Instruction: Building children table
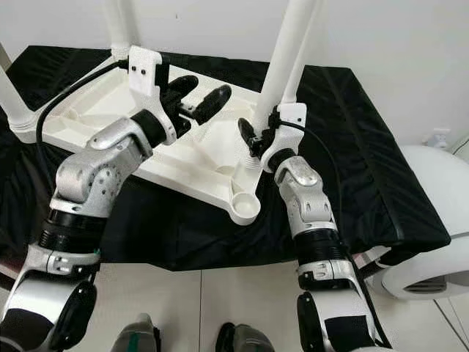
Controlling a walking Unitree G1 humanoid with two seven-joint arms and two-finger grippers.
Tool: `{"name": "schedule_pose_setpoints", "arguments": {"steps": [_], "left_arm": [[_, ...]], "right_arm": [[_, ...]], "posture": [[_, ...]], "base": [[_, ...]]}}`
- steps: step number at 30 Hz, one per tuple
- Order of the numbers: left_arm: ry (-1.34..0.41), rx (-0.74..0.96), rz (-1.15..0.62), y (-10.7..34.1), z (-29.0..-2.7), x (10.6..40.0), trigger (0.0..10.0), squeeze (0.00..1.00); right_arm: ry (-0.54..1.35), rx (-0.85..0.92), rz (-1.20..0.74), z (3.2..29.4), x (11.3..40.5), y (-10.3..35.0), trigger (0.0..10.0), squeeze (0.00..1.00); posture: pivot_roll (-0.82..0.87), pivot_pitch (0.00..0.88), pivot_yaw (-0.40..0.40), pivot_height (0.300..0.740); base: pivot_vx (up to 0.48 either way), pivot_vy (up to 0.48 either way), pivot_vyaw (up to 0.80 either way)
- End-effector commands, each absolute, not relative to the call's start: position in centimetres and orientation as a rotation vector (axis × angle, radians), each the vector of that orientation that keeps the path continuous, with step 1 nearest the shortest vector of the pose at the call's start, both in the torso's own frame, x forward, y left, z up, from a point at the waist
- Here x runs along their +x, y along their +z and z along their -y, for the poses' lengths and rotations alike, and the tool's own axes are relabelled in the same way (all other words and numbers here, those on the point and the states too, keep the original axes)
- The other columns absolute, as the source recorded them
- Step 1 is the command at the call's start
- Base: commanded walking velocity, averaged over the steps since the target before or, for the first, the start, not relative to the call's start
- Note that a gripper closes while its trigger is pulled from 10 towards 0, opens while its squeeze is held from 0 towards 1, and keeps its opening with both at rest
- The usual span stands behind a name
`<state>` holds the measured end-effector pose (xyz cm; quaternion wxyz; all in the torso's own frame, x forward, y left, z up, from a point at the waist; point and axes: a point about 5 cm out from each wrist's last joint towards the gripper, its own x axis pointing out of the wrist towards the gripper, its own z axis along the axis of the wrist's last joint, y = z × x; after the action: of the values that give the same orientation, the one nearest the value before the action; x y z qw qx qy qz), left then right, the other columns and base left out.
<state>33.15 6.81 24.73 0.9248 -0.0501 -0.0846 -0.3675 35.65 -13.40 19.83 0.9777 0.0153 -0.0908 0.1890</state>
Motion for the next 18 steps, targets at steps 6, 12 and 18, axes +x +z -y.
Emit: {"name": "schedule_pose_setpoints", "arguments": {"steps": [6, 12, 18], "left_arm": [[-0.741, 0.032, 0.136, 21.8, -6.6, 32.5, 10.0, 0.0], [-0.794, 0.206, 0.078, 18.4, -6.5, 31.3, 10.0, 0.0], [-0.854, 0.309, 0.019, 16.3, -7.1, 31.0, 10.0, 0.0]], "right_arm": [[0.353, 0.046, 0.239, 13.6, 35.2, 20.5, 10.0, 0.0], [0.315, 0.054, 0.249, 14.3, 35.2, 20.6, 10.0, 0.0], [0.283, 0.045, 0.258, 15.2, 35.4, 20.7, 10.0, 0.0]], "posture": [[0.04, 0.0, -0.065, 0.74], [0.04, 0.0, -0.063, 0.74], [0.04, 0.006, -0.059, 0.74]], "base": [[0.0, 0.0, 0.0], [0.0, 0.0, 0.0], [0.0, 0.0, 0.0]]}}
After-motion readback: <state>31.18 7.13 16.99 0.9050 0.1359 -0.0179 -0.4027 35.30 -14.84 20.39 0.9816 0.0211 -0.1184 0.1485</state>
